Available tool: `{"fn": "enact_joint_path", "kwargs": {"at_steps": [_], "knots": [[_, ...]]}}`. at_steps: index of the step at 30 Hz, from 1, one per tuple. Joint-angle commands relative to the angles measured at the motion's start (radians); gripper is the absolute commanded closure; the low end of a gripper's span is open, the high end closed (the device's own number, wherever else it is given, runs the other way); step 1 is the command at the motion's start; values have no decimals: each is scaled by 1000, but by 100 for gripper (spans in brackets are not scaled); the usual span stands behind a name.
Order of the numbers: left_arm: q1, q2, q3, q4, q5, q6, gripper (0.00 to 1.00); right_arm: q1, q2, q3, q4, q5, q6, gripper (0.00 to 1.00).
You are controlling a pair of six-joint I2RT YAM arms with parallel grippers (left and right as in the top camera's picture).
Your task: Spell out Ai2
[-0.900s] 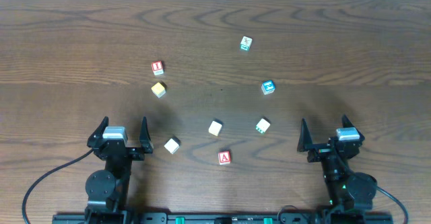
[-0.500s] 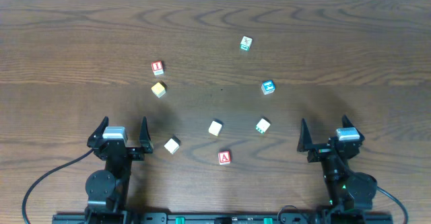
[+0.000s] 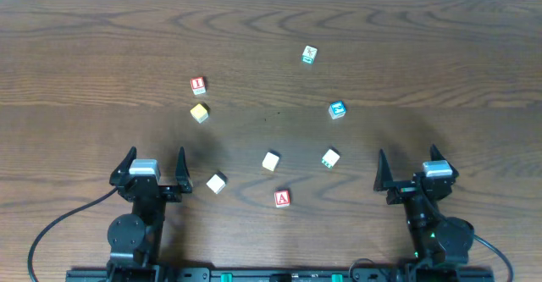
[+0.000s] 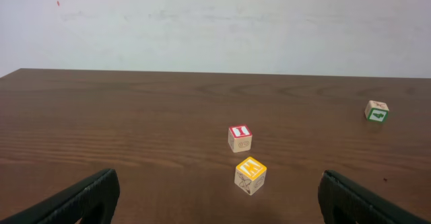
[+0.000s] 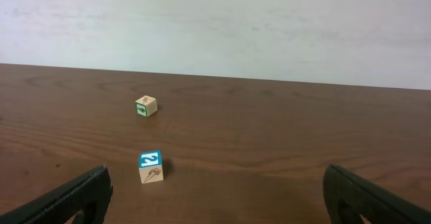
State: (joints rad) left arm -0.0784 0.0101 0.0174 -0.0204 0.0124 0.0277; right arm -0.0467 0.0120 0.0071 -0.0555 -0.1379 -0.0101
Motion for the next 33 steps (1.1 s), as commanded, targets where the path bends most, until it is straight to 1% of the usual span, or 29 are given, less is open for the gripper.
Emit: {"fn": "enact_joint_path", "kwargs": {"at_steps": [1,21,25,26,27,29,31,33], "knots": [[7,-5,-13,-57,6,14,5,-6,-5,-2,-5,3,13,1],[6,-5,-13,-47,5,15,5,-6,-5,-2,-5,3,13,1],[6,-5,-13,128,34,10,5,-6,-5,-2,-5,3,13,1],[6,-5,-13,184,45,9,5,-6,-5,-2,-5,3,13,1],[6,-5,-13,277,74,9,4,-6,-5,-2,-5,3,13,1],[6,-5,6,388,87,-10,5,-6,-5,-2,-5,2,13,1],[6,-4,71,380,87,-8,4,-6,-5,-2,-5,3,13,1],[6,0,161,331,85,6,4,-6,-5,-2,-5,3,13,1]]}}
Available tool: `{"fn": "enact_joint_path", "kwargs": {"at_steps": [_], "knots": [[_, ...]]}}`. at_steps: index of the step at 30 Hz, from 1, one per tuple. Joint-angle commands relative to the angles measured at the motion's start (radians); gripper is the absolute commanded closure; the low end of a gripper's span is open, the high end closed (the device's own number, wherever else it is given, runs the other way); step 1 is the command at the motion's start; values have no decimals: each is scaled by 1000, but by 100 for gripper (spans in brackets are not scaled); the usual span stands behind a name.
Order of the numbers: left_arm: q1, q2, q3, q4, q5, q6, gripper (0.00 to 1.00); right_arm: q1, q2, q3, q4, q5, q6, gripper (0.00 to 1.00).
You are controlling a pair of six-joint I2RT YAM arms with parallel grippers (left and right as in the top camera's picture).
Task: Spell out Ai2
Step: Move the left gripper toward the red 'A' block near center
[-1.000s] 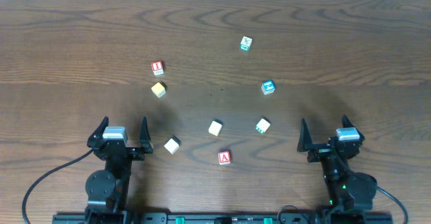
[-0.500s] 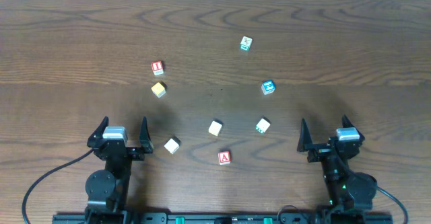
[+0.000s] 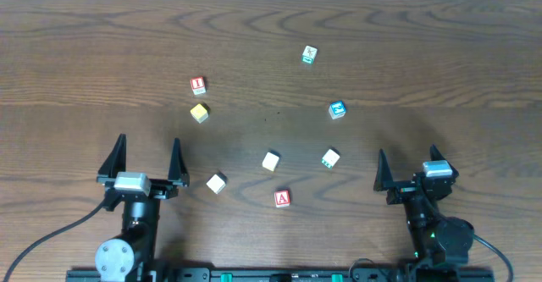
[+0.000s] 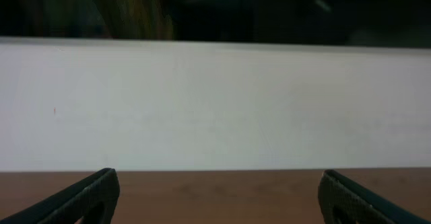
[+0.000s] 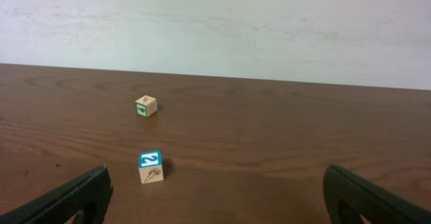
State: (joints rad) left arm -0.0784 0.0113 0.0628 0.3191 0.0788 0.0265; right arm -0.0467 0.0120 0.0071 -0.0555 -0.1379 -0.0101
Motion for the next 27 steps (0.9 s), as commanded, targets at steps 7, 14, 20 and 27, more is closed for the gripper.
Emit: {"fn": "enact_joint_path", "kwargs": {"at_steps": [7,14,20,27], "knots": [[6,211,581,-269,25,153,5,-6,-5,-2,24,29,17,1],[6,634,1066,-610,84,153,5,-6,1,76,108,16,207,1],[6,981,1384,-919,212,153,5,-6,166,391,-124,107,196,1],[5,1199,1518,-1197,229,153,5,-5,916,1036,-614,101,196,1]]}}
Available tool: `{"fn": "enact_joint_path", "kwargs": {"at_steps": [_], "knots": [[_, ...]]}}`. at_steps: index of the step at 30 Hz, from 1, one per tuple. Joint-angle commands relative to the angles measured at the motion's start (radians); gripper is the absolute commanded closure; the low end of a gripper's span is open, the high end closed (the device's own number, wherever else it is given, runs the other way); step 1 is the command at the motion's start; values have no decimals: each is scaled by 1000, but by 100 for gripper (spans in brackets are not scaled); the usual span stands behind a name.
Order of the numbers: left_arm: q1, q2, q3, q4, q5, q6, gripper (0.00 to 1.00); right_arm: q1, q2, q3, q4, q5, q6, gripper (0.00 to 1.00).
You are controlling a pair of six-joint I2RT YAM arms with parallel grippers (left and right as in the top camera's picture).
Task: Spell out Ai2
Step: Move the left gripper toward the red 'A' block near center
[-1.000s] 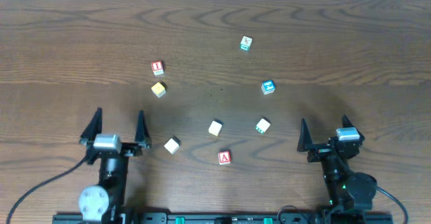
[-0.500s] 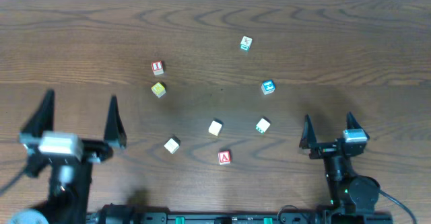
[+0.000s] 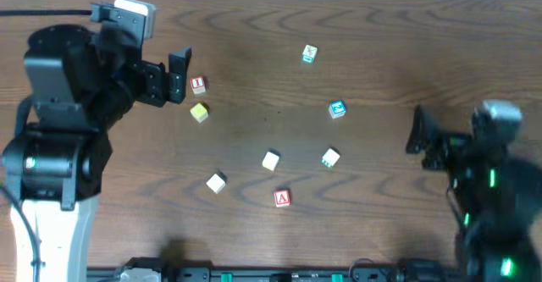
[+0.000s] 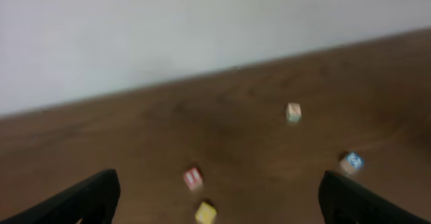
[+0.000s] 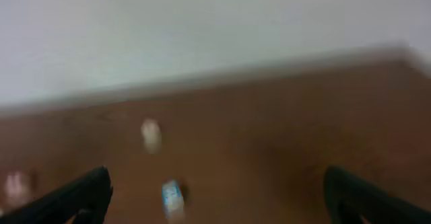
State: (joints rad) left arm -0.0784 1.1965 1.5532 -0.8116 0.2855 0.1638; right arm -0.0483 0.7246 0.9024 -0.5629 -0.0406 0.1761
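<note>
On the brown table lie the red "I" block (image 3: 197,85), the red "A" block (image 3: 282,198) and the blue "2" block (image 3: 337,109). My left gripper (image 3: 174,79) hangs raised at the far left, just left of the "I" block, open and holding nothing. In the left wrist view the "I" block (image 4: 193,178) and a yellow block (image 4: 205,212) show between the wide-set fingers (image 4: 87,197). My right gripper (image 3: 421,142) is lifted at the right, open and empty. Its blurred wrist view shows the "2" block (image 5: 172,196) ahead.
Other blocks lie scattered: a yellow one (image 3: 199,112) below the "I", a green one (image 3: 309,54) at the back, and three pale ones (image 3: 270,160), (image 3: 330,157), (image 3: 216,182) near the middle. The left arm's bulk (image 3: 63,104) fills the left side.
The left arm has gone from the front edge to high over the far left, beside the "I" block. The right arm has risen and moved back and right. No block has moved.
Both grippers rested open at the front edge, facing the blocks. Then the left wrist was tilted up toward the wall while the right stayed still. Now both arms are raised and further back, still open and empty, and the blocks lie as they did.
</note>
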Motion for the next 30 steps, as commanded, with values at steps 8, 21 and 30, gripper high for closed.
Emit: {"fn": "enact_joint_path", "kwargs": {"at_steps": [8,21,30], "knots": [[5,98,26,-305,20,15,5,-3,665,274,-159,-355,60,6],[-122,293,-164,-308,-189,-307,4,534,662,275,-480,285,451,1],[-510,262,-399,-188,-334,-670,5,348,605,275,-549,432,578,1]]}}
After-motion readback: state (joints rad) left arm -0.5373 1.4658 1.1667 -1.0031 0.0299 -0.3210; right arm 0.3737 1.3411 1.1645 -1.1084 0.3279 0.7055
